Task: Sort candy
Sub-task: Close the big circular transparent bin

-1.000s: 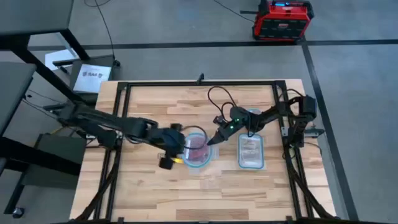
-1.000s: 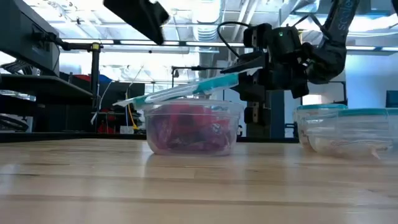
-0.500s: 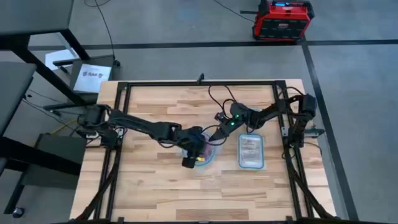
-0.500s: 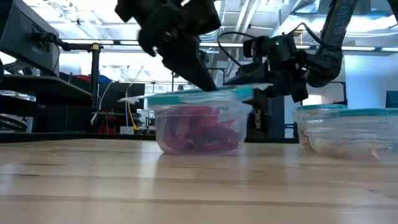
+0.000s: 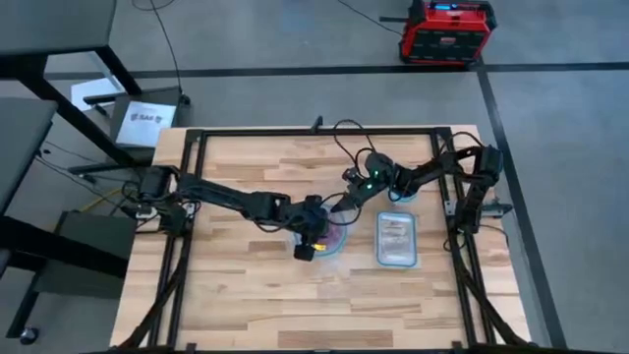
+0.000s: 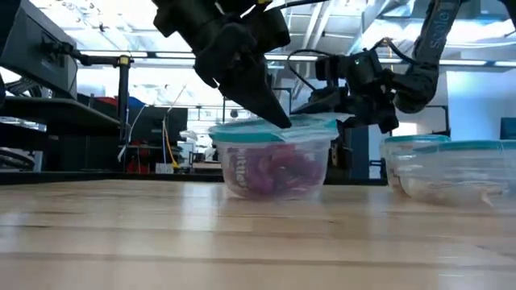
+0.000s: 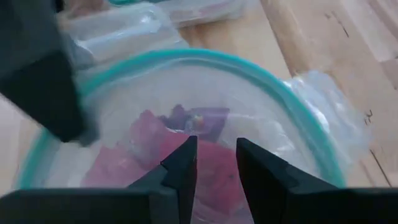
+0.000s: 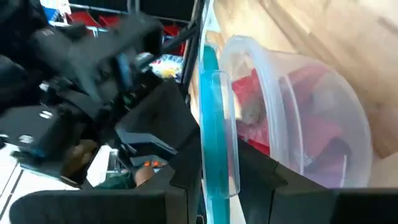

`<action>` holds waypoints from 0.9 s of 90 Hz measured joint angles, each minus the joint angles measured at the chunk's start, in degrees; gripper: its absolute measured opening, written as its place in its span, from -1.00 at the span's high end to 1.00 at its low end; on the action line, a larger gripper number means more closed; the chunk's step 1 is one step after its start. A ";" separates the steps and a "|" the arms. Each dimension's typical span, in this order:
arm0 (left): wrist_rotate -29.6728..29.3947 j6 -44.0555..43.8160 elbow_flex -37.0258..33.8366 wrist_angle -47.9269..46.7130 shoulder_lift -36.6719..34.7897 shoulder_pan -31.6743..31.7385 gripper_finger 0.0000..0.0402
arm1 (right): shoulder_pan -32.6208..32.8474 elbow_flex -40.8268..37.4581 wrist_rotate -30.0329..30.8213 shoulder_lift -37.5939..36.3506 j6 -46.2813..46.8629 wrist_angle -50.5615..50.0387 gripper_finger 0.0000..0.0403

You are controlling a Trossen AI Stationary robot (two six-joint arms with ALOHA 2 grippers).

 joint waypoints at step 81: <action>5.49 -2.28 -0.25 0.61 -0.02 -0.03 0.51 | -2.78 1.00 -1.54 -0.84 -10.10 -10.02 0.46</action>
